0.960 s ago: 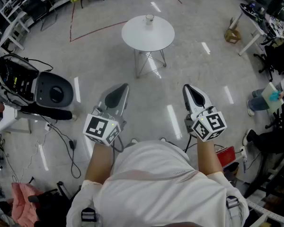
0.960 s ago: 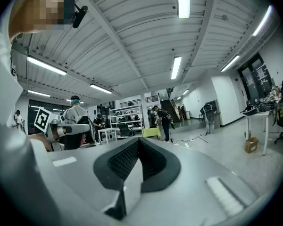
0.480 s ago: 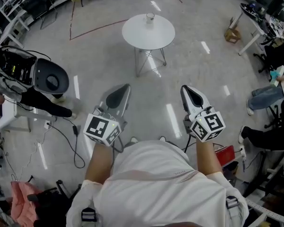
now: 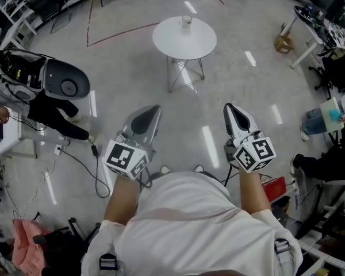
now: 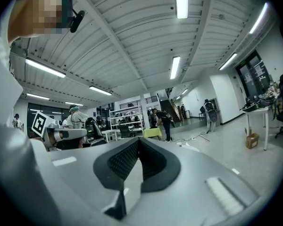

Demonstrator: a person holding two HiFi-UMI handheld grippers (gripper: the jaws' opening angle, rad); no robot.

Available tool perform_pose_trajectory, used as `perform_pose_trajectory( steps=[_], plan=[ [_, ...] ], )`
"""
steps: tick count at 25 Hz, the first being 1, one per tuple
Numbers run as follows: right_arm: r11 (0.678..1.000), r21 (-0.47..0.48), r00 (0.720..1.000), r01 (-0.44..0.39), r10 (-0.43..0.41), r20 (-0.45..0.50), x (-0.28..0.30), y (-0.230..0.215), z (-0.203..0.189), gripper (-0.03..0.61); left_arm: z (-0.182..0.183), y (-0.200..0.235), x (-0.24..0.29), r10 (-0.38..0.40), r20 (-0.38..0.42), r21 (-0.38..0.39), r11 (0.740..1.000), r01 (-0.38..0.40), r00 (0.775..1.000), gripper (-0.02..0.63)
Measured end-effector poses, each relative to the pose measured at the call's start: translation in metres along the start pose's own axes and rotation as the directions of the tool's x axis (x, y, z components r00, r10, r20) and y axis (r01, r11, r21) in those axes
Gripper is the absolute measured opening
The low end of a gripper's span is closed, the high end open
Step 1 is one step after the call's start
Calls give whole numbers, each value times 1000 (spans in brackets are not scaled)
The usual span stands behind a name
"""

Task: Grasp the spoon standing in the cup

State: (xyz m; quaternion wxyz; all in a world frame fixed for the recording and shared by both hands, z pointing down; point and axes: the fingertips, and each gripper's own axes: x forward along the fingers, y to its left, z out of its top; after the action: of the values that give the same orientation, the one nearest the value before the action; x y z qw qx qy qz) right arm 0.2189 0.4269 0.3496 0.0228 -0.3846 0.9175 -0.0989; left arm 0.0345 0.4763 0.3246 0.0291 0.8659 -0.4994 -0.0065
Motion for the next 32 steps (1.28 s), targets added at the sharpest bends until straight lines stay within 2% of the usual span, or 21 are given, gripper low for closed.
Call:
perform_pose_trajectory(
  steps=[7, 11, 13, 22, 27, 32],
  plan=[
    [999, 15, 999, 36, -36, 10, 38, 42, -13, 5, -15, 46, -45, -2, -15, -4, 1000, 2, 1000, 3],
    [1000, -21, 1000, 9, -9, -6, 67, 77, -20, 5, -23, 75, -64, 8, -10, -7, 1000, -8, 1000, 3],
    [999, -44, 1000, 0, -1, -20, 75, 80, -19, 5, -27, 80, -61, -4, -13, -15, 1000, 3, 1000, 3],
    [1000, 3, 999, 18, -18, -38, 131, 19, -22, 5, -29, 120, 2, 7, -30, -28, 1000, -8, 1000, 3],
    [999, 25, 999, 41, -41, 1, 178, -47, -3, 5, -19, 146, 70, 24, -29, -5, 1000, -24, 999, 3],
    [1000, 26, 1000, 4, -5, 12, 225, -107, 18, 5, -3, 171, 133, 70, -12, 7, 998, -70, 997, 3]
  ],
)
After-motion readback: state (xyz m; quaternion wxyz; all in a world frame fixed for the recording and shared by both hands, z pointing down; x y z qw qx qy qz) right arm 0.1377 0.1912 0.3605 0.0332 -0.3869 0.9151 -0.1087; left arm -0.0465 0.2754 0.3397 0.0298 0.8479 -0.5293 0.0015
